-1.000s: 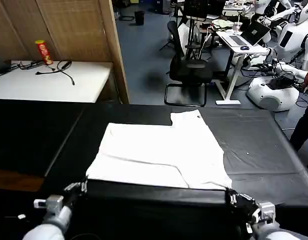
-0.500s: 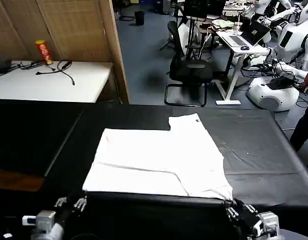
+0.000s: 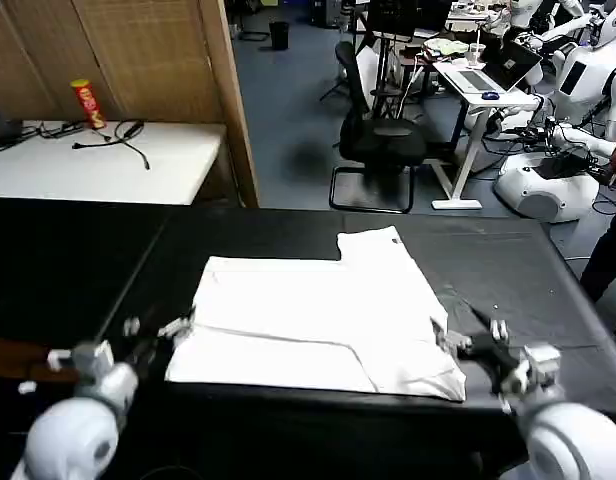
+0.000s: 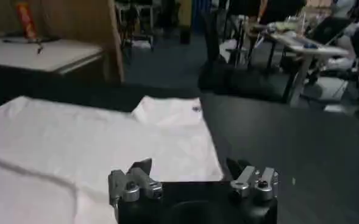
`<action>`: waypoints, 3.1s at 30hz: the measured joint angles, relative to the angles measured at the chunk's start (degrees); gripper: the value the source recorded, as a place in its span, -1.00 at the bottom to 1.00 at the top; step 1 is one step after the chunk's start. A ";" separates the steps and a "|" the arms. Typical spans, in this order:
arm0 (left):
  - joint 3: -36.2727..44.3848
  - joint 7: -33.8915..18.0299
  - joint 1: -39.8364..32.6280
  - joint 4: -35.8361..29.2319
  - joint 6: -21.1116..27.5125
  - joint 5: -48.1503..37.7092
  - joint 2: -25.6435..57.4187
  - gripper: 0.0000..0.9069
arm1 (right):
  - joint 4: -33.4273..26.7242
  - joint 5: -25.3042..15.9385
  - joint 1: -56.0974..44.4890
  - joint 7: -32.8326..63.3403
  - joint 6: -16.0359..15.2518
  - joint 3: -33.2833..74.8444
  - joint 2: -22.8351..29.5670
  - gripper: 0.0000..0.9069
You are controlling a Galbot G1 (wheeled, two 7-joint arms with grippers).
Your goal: Fold and organize the clothes.
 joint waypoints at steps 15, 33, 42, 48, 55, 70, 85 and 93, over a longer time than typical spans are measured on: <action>15.54 2.25 -29.45 29.32 2.49 -0.47 -1.69 0.94 | -33.66 -1.84 29.92 -1.30 2.60 -17.78 6.26 0.94; 19.24 6.47 -36.32 42.02 5.16 0.90 -3.60 0.59 | -51.46 -3.85 39.76 -1.49 0.94 -21.46 13.10 0.63; 20.14 8.00 -36.76 43.33 5.00 2.29 -3.69 -0.72 | -51.91 -3.82 39.52 -2.70 0.14 -21.71 13.96 -0.98; 20.67 8.94 -36.78 43.37 4.95 2.90 -3.70 -0.83 | -51.96 -3.73 38.89 -2.77 0.32 -20.88 14.54 -1.00; 20.71 8.99 -37.10 43.74 4.15 3.54 -4.12 -1.00 | -50.46 -3.30 37.79 -3.10 1.40 -19.93 14.13 -1.00; 15.55 6.89 -30.63 32.39 4.97 -2.17 0.12 -1.00 | -31.74 1.57 28.34 -5.43 1.29 -15.20 5.58 -1.00; 8.17 5.37 -12.92 10.39 7.29 -4.08 8.78 -1.00 | -12.86 2.13 11.47 -4.97 -1.90 -8.50 -4.12 -1.00; 4.94 6.01 -3.82 4.10 7.70 0.34 9.38 -1.00 | -4.92 1.21 1.48 -3.69 -5.47 -5.85 -5.90 -1.00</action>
